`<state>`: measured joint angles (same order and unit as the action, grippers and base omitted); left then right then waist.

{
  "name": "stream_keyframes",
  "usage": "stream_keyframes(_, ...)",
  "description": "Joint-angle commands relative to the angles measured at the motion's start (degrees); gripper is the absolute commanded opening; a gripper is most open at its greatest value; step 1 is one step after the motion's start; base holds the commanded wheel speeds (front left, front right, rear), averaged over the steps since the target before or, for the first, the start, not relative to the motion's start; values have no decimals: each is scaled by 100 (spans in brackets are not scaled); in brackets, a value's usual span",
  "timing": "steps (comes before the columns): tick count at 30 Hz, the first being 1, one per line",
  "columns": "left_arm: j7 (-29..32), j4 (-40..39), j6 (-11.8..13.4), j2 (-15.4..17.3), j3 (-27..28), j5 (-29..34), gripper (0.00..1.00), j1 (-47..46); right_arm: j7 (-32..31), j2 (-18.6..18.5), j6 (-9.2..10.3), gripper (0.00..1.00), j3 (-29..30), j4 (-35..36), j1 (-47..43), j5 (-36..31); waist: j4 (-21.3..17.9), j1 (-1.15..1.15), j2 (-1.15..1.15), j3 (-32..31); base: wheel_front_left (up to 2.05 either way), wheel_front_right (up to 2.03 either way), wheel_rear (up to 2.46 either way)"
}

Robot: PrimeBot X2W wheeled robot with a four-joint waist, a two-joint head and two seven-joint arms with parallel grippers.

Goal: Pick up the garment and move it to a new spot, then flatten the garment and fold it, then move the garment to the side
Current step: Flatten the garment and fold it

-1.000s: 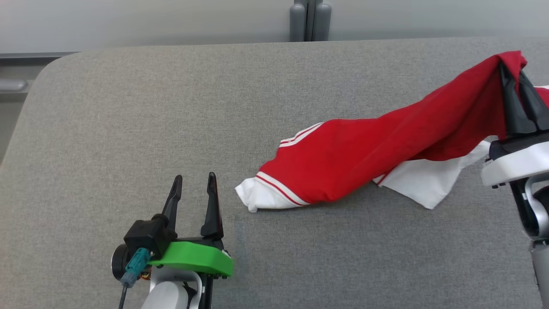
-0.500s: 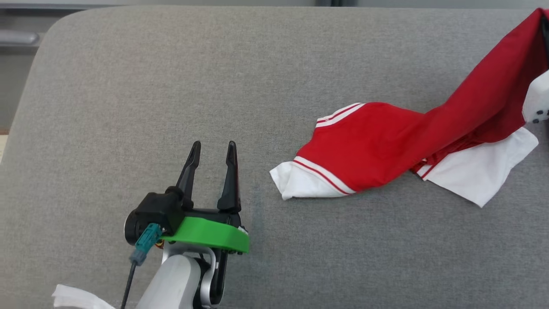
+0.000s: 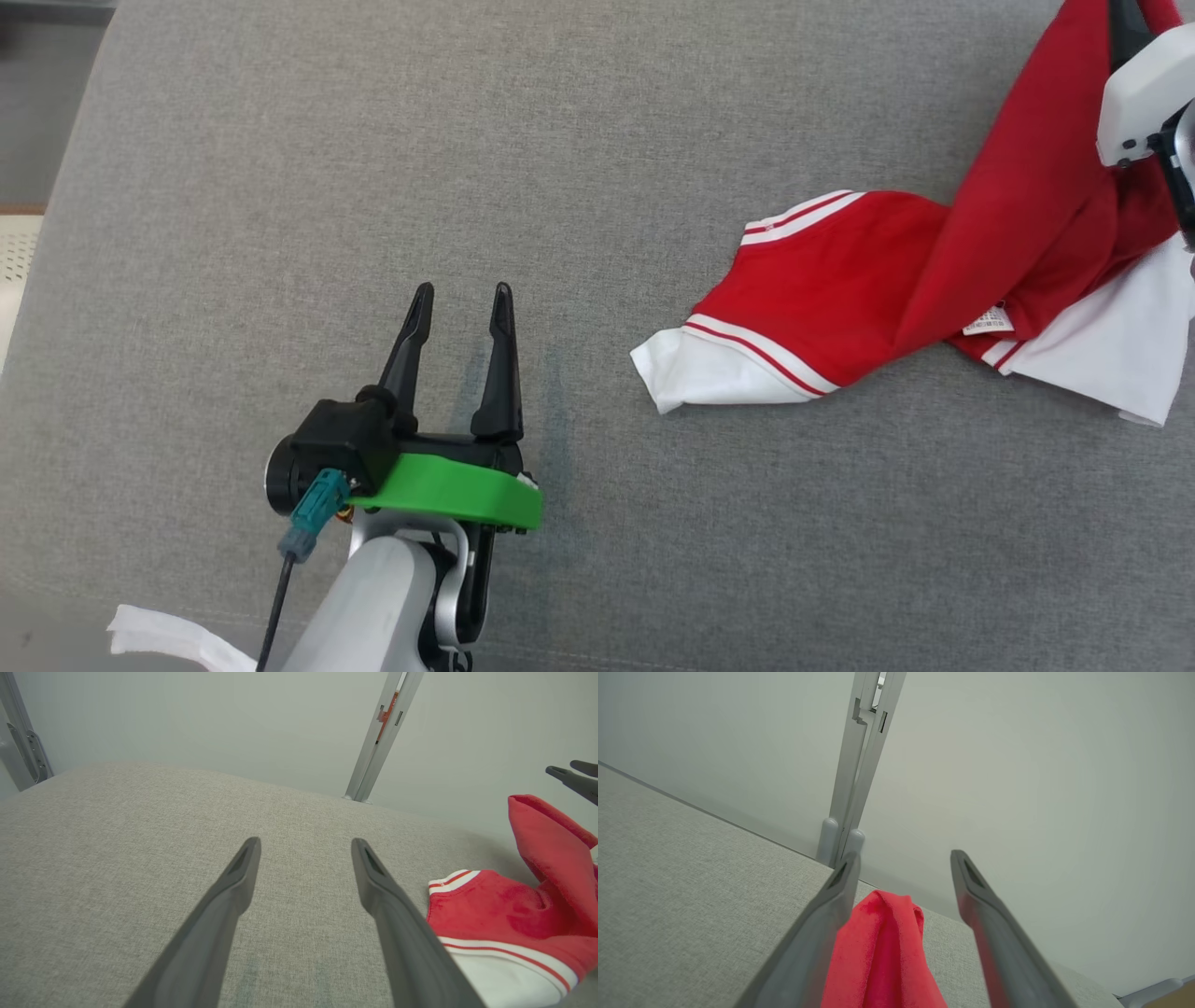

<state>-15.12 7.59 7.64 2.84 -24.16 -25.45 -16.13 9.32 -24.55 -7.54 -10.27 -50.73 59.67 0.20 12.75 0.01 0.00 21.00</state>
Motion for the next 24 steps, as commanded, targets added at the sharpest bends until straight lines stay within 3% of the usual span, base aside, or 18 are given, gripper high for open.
stream_keyframes(1, -2, 12, 30, 11, 37, 30, 100, 0, 148, 23, 11, 100, -38, -104, 56, 87, -161, -1, 0, -120, 0, 0, 0)
stream_keyframes(9, -2, 118, -20, 12, 179, 127, 100, 242, 515, 123, 11, 100, -426, 80, -445, 838, -687, -1, 0, -605, 0, 0, 0)
stream_keyframes(16, -2, 191, -54, 15, 233, 185, 100, 491, 210, 245, 11, 100, -782, 571, -1888, 1805, -1028, -1, 0, -905, 0, 0, 0)
stream_keyframes(24, -2, 231, -98, 15, 208, 225, 100, 515, -126, 332, 11, 100, -794, 710, -2412, 1654, -992, -1, 0, -822, 0, 0, 0)
